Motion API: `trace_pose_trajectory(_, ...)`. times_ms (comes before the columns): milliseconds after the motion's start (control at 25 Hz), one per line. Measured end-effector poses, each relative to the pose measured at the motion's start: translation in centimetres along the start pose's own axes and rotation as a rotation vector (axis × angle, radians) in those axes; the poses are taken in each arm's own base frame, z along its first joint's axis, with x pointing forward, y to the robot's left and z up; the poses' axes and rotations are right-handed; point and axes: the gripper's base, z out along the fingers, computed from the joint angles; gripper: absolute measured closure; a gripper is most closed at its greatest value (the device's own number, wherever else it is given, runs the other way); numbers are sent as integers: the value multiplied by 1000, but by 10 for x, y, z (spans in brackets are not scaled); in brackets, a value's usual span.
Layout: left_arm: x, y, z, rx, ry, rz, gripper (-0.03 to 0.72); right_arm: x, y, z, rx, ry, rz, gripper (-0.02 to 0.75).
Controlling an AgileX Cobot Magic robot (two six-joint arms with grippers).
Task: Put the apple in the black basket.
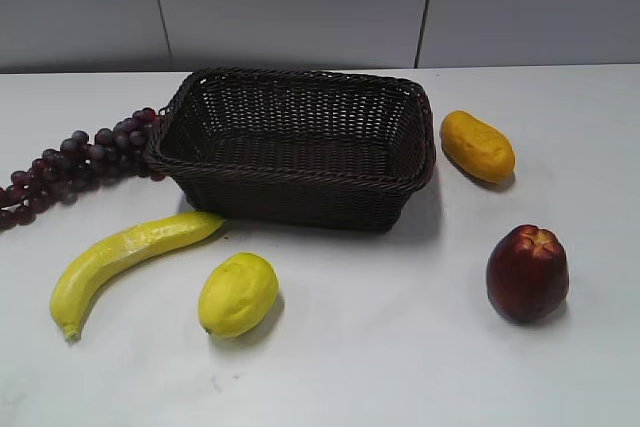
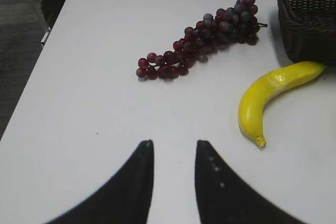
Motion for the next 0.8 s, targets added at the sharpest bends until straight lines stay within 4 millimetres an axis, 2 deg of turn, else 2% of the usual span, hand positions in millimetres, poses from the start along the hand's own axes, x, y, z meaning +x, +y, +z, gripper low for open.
trace_pose_trajectory(600, 0, 0, 0, 0, 0, 0, 487, 0, 0, 0, -1, 6, 2, 144)
trace_pose_trajectory(800, 0, 0, 0, 0, 0, 0, 487, -13, 1, 4, -6, 111, 17, 144)
